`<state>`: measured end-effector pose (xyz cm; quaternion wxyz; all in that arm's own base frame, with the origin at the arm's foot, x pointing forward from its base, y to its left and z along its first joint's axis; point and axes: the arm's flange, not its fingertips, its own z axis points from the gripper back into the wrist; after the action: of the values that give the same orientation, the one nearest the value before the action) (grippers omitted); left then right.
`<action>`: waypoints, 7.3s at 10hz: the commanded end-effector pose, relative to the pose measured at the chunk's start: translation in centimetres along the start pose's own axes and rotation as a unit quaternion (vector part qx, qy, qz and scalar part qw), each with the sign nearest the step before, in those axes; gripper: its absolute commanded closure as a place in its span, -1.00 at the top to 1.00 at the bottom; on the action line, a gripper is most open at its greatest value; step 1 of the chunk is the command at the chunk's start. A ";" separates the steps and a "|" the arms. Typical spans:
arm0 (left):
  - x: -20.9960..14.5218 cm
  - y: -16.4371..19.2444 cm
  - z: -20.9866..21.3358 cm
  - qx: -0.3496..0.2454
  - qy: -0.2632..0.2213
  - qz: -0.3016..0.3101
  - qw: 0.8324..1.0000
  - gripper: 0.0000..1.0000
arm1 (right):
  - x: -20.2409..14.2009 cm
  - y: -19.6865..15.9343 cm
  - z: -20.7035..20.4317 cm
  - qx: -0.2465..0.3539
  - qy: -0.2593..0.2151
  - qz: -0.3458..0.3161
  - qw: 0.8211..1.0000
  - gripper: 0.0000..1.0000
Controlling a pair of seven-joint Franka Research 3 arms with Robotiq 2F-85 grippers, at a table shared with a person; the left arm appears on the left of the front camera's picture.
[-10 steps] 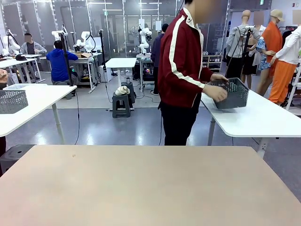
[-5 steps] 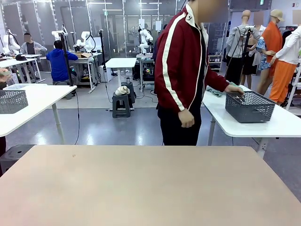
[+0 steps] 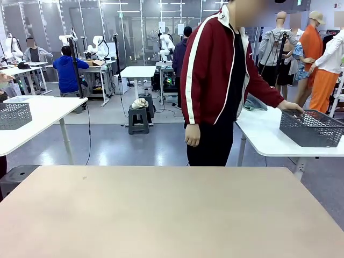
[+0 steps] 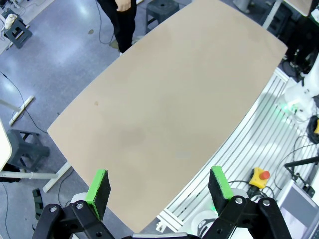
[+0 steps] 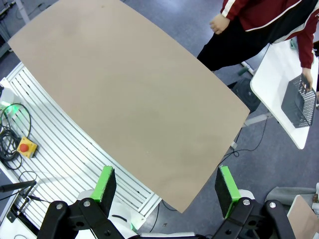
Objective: Fold the towels and place them in the basket.
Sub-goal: When a person lays out a Towel with hook on the table, fold it in half twice.
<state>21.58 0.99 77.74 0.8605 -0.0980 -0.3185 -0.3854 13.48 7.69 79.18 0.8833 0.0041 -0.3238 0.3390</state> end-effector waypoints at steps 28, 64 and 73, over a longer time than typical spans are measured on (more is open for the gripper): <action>0.1 0.0 0.0 -0.002 -0.001 -0.002 1.000 1.00 | -0.2 0.1 0.1 -0.002 -0.002 0.001 1.000 1.00; 0.1 0.0 0.0 -0.002 -0.001 -0.002 1.000 1.00 | -0.2 0.1 0.1 -0.002 -0.002 0.001 1.000 1.00; 0.1 0.0 0.0 -0.002 -0.001 -0.002 1.000 1.00 | -0.2 0.1 0.1 -0.002 -0.002 0.001 1.000 1.00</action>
<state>21.58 0.99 77.74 0.8605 -0.0980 -0.3185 -0.3854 13.48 7.69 79.18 0.8833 0.0041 -0.3238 0.3390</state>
